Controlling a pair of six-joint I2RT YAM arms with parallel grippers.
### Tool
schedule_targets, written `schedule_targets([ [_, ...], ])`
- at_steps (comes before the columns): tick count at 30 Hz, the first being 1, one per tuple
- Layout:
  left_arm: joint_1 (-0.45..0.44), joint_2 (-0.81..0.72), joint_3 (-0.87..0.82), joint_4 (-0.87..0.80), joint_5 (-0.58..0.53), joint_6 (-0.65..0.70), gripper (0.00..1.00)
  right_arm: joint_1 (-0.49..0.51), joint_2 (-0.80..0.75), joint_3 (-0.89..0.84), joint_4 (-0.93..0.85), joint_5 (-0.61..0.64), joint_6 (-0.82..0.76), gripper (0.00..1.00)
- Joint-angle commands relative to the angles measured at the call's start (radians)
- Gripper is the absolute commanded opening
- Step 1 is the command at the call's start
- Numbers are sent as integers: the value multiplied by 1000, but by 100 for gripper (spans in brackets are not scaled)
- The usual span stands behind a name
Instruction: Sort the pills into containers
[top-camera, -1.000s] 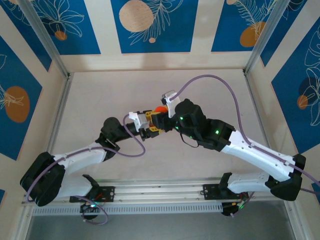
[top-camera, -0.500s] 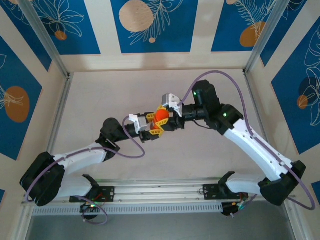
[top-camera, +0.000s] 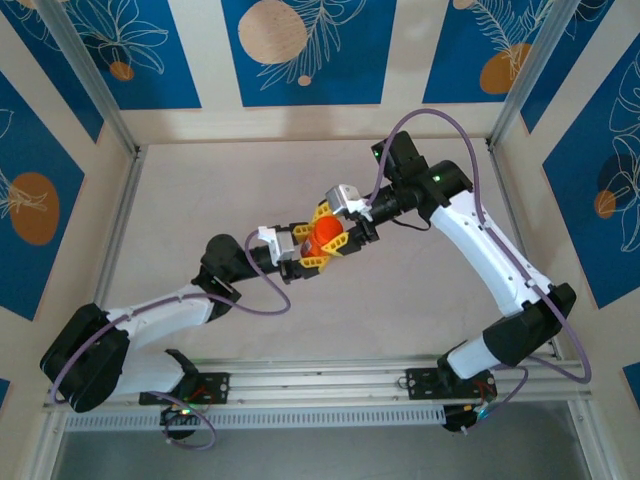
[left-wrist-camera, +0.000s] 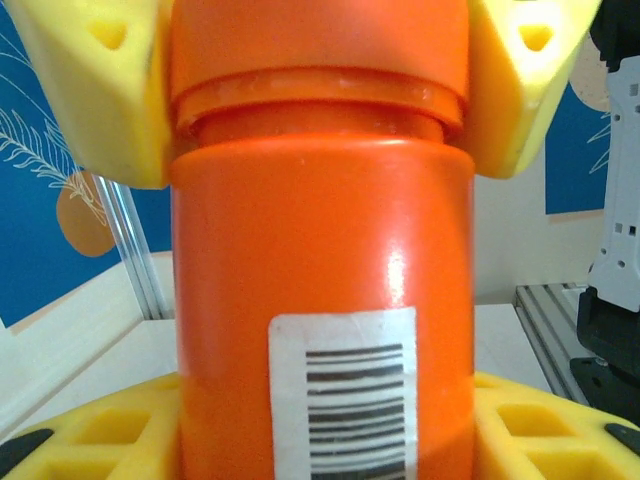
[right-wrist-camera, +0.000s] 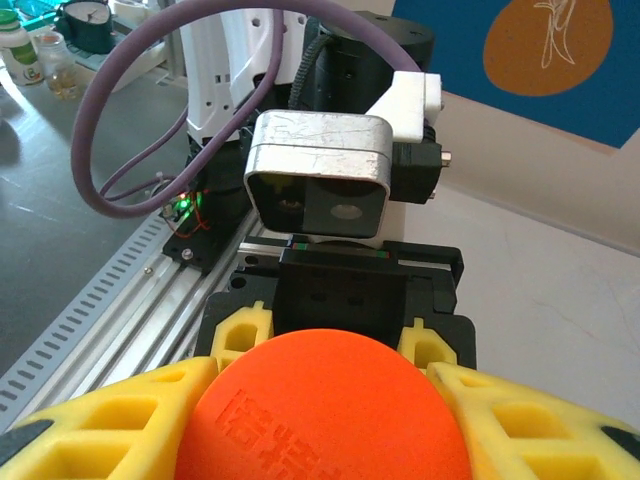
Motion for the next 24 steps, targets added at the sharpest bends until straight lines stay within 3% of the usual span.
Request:
schedule_targets([
  [1, 12, 12, 4, -6, 4, 8, 0, -23, -10, 61, -145, -114, -99, 39],
  [7, 11, 21, 4, -3, 8, 5, 0, -23, -7, 53, -109, -127, -51, 40],
  [8, 10, 21, 5, -2, 8, 5, 0, -22, -9, 52, -86, -129, -17, 45],
  [10, 11, 21, 3, 0, 8, 4, 0, -13, -11, 54, -83, -127, -4, 65],
  [18, 11, 18, 5, 5, 7, -2, 0, 17, -25, 21, 1, -59, 89, 80],
  [21, 10, 16, 3, 9, -1, -4, 0, 20, -49, -2, 107, -23, 223, 84],
  [24, 11, 14, 1, 9, -18, -4, 0, 19, -88, -35, 273, 92, 442, 85],
])
